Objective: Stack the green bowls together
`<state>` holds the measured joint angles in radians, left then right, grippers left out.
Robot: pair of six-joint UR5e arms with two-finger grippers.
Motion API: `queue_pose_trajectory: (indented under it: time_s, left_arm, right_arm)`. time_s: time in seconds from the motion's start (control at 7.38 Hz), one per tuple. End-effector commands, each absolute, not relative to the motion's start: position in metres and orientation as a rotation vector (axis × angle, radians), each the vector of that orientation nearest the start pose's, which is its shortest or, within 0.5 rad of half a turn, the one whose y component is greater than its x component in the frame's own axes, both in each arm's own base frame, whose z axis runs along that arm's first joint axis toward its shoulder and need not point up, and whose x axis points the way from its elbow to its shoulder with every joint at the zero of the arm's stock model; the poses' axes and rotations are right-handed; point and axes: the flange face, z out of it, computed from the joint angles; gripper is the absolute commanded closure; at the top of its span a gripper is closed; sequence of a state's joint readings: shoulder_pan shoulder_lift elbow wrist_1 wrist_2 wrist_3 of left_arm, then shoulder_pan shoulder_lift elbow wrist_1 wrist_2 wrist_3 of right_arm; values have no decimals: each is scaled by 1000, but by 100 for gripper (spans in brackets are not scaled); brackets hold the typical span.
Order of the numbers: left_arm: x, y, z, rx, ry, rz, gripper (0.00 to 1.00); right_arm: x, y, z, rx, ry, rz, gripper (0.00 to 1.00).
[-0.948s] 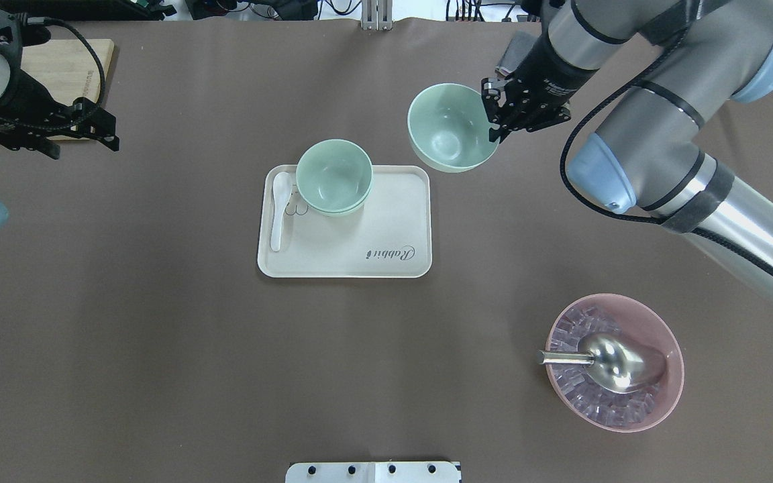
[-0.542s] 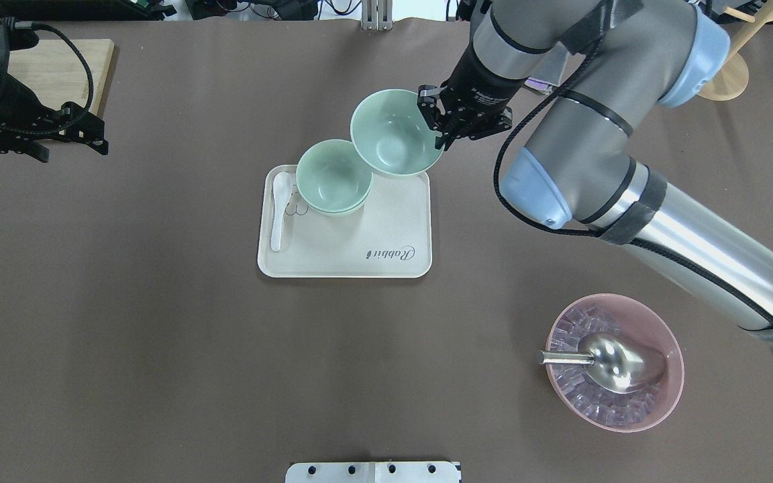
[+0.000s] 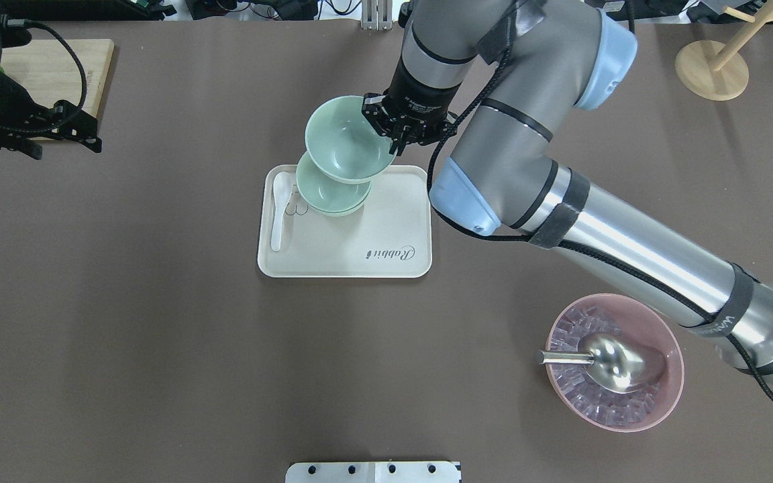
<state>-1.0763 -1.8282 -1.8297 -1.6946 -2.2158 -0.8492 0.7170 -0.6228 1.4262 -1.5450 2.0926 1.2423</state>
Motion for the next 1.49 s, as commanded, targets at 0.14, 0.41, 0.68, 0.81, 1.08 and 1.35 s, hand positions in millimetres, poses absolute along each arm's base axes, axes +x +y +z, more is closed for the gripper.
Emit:
queue_pose_trajectory:
  time_s: [0.14,0.41,0.68,0.81,1.08,1.35]
  left_arm:
    - [212,-546,391,85,862,-128,2]
    - [214,-549,392,80,860,-129,2]
    - [217,-550,394,74,859,-129,2]
    - [217,-550,395,73,858,-128,2]
    - [218,-551,393,73,859,-127,2]
    - [219,-552,396,70,856,-128,2]
  right_arm:
    - [-548,-548,121,-11,-949,150,100]
    - [-557,-543,130,-3,-930,149,100]
    - [-560,-546,135,3,-916,155,100]
    - [-561,-547,139,1,-909,156,100]
    - [-563,-550,143,8,-898,163,100]
    - [-568,-555,150,11,-900,162,100]
